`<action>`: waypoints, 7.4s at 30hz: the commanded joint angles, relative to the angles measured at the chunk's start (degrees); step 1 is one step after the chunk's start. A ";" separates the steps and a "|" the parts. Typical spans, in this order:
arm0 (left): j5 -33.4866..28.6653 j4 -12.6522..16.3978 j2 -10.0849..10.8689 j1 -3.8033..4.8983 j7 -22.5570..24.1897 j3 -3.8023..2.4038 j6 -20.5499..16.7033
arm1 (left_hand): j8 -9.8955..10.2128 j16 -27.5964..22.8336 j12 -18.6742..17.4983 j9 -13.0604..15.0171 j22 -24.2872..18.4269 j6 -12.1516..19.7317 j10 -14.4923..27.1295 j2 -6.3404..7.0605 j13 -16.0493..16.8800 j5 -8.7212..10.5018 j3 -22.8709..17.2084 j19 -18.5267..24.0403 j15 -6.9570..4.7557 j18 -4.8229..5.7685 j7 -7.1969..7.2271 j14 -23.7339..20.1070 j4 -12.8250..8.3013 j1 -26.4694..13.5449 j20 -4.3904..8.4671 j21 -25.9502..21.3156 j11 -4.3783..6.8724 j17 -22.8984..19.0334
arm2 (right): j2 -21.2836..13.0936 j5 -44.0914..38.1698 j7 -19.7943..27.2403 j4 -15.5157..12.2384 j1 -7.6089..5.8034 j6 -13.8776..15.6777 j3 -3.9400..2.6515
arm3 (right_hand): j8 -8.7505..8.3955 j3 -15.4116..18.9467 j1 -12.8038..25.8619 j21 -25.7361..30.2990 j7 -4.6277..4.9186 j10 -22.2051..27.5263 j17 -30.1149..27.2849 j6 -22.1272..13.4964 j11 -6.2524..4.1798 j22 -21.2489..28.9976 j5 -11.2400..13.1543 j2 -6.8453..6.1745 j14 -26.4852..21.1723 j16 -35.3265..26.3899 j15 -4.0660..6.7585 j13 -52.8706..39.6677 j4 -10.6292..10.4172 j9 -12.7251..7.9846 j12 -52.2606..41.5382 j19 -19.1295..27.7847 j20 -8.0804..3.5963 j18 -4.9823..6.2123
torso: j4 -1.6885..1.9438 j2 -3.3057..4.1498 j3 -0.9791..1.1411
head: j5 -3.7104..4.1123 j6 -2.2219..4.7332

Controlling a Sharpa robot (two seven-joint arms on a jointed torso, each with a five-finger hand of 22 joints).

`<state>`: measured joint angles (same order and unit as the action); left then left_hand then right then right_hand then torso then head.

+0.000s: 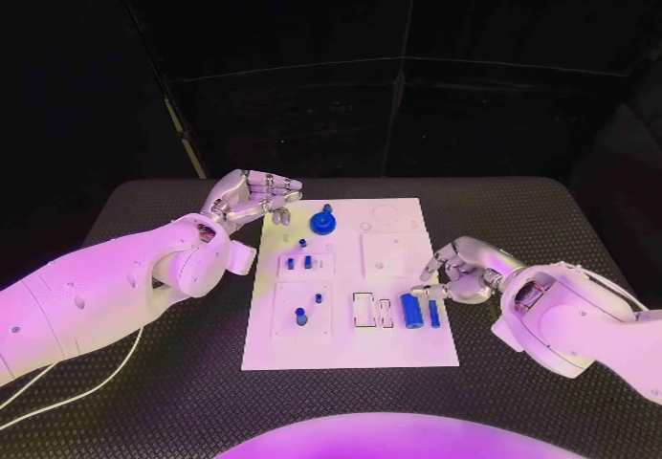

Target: Assemble the parts on the task board

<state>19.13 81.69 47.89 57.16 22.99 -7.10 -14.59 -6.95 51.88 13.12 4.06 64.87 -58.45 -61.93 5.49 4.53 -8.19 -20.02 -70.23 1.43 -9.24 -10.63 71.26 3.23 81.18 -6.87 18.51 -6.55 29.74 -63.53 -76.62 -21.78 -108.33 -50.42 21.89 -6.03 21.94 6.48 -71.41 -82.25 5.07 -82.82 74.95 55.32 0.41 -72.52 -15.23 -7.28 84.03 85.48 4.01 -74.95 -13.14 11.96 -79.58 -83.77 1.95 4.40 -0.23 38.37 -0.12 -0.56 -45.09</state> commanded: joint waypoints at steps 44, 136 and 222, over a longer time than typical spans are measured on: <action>-0.19 0.45 0.27 -0.08 0.36 -0.02 0.92 | -0.45 -0.37 0.44 0.06 -0.18 0.39 0.59 0.02 -0.02 0.03 0.18 0.37 0.03 -1.10 -0.08 -0.49 0.35 -0.97 -0.20 -0.31 0.03 -0.06 | 6.65 -4.52 -8.52 3.36 4.29 0.73 -0.05 | 9.03 2.70 -1.75 -0.82 -1.03 0.44 5.83 -2.05 -0.82 -1.80 -4.36 5.76 4.23 0.74 0.29 -0.44 -2.58 4.04 0.95 -0.98 -0.13 -1.41 | -0.04 -0.10 -0.09 | -1.26 -1.08; -0.19 0.34 -0.03 -0.07 0.04 -0.02 1.19 | -0.49 -0.36 0.49 0.06 -0.24 0.44 0.65 -0.04 -0.02 0.02 0.21 0.37 0.04 -1.11 -0.09 -0.49 0.42 -1.09 -0.22 -0.34 0.03 -0.07 | 12.87 -4.89 -4.48 3.35 4.27 5.36 -0.07 | 15.58 -0.67 -4.95 -1.13 -2.86 -0.28 7.43 -0.19 -2.41 -3.24 10.62 3.86 4.49 1.08 1.64 -1.62 5.76 5.87 2.25 -1.34 -1.39 -1.62 | -0.07 -0.11 -0.09 | -1.28 -2.31; -0.19 -0.15 -0.40 -0.25 -0.15 0.04 1.45 | -0.71 -0.38 0.73 0.09 -0.45 0.57 0.79 -0.11 0.00 -0.01 0.28 0.37 0.03 -1.14 -0.06 -0.53 0.43 -1.19 -0.25 -0.47 0.05 -0.09 | 4.38 -17.87 -12.04 2.11 6.59 -5.00 -0.07 | -0.35 -16.61 -5.58 -1.27 -1.30 0.58 8.42 3.64 -1.21 -4.41 -2.05 5.16 4.63 1.19 0.58 -1.10 10.87 0.63 4.75 -1.63 -0.38 -1.81 | -0.69 -0.48 -0.14 | 1.14 -2.79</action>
<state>19.13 81.37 47.47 56.85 22.71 -7.01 -13.69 -7.46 51.88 13.76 4.06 64.46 -58.25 -61.53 5.25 4.53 -8.19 -19.85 -70.04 1.43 -9.23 -10.84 71.27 3.40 80.48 -7.07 18.25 -6.56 29.69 -59.04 -96.26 -32.26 -106.49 -44.37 18.51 -6.61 21.72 -8.97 -78.56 -83.37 3.78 -82.18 74.90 58.58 -0.61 -74.92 -16.91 -1.56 84.05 86.41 4.61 -74.53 -3.10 12.27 -74.47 -83.95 1.53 3.55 -0.86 37.93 -0.25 0.64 -47.85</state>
